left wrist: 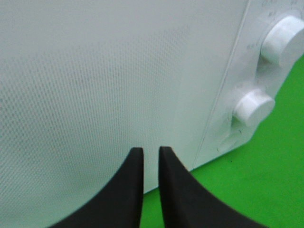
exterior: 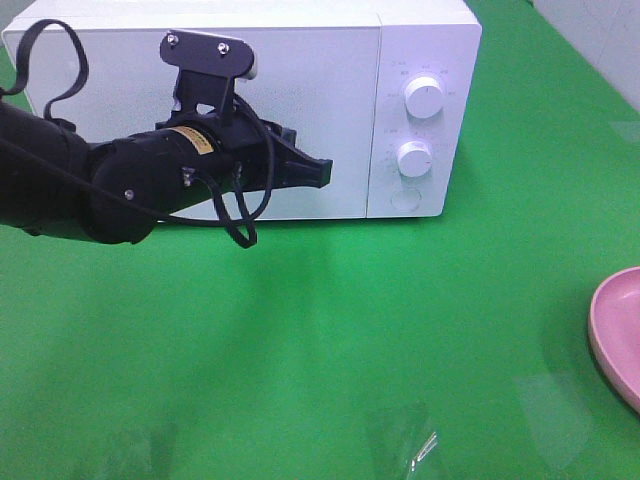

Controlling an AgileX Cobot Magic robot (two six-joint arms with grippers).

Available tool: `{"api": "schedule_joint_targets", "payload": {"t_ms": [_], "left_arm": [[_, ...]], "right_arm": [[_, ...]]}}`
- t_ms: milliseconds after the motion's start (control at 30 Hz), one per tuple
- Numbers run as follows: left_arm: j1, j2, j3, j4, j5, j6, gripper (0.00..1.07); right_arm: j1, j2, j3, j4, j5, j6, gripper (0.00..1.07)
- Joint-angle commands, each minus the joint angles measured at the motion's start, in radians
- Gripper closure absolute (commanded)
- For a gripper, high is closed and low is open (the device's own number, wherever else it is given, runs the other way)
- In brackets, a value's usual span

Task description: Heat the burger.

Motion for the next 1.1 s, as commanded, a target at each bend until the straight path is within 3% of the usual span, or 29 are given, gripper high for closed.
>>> {"api": "schedule_joint_targets", "payload": {"t_ms": [33, 67, 133, 167, 200, 300, 333, 433, 500, 733, 767, 967, 1033, 1067, 1100], "left_arm": [[-0.005, -0.069, 0.007, -0.017, 0.195, 0.002, 0.72], [-0.005, -0.069, 0.007, -0.017, 0.195, 0.002, 0.72], [-0.005, -0.131, 0.007, -0.011, 0.376, 0.004, 0.43], [-0.005, -0.131, 0.007, -0.011, 0.376, 0.004, 0.43], [-0.005, -0.156, 0.007, -0.011, 0.451, 0.004, 0.3], [-0.005, -0.17, 0.007, -0.011, 0.495, 0.004, 0.23], [-0.003, -0.193, 0.007, -0.008, 0.58, 0.004, 0.16], [-0.002, -0.217, 0.007, 0.002, 0.676, 0.004, 0.15], [-0.002, -0.265, 0.007, 0.069, 0.837, 0.0, 0.15], [-0.002, -0.341, 0.007, 0.124, 0.981, 0.002, 0.15], [-0.002, -0.4, 0.007, 0.173, 1.072, 0.002, 0.16], [-0.002, -0.512, 0.007, 0.236, 1.229, 0.0, 0.16], [-0.002, -0.562, 0.007, 0.273, 1.302, -0.033, 0.16], [-0.002, -0.61, 0.007, 0.328, 1.356, -0.119, 0.16], [-0.002, -0.61, 0.007, 0.328, 1.356, -0.119, 0.16]], "right_arm": [[-0.006, -0.028, 0.003, 0.003, -0.011, -0.015, 0.31], [-0.006, -0.028, 0.003, 0.003, -0.011, -0.015, 0.31], [-0.006, -0.028, 0.003, 0.003, -0.011, -0.015, 0.31], [-0.006, -0.028, 0.003, 0.003, -0.011, -0.015, 0.31], [-0.006, -0.028, 0.003, 0.003, -0.011, -0.015, 0.31], [-0.006, -0.028, 0.003, 0.003, -0.011, -0.015, 0.31], [-0.006, -0.028, 0.003, 0.003, -0.011, -0.015, 0.31], [-0.006, -0.028, 0.003, 0.003, -0.011, -0.015, 0.31], [-0.006, -0.028, 0.003, 0.003, -0.011, -0.015, 0.31], [-0.006, -0.028, 0.003, 0.003, -0.011, -0.015, 0.31], [-0.006, -0.028, 0.003, 0.003, -0.011, -0.015, 0.31], [-0.006, -0.028, 0.003, 0.003, -0.011, -0.015, 0.31], [-0.006, -0.028, 0.003, 0.003, -0.011, -0.015, 0.31], [-0.006, -0.028, 0.003, 0.003, -0.011, -0.015, 0.31], [-0.006, -0.028, 0.003, 0.003, -0.011, -0.015, 0.31]]}}
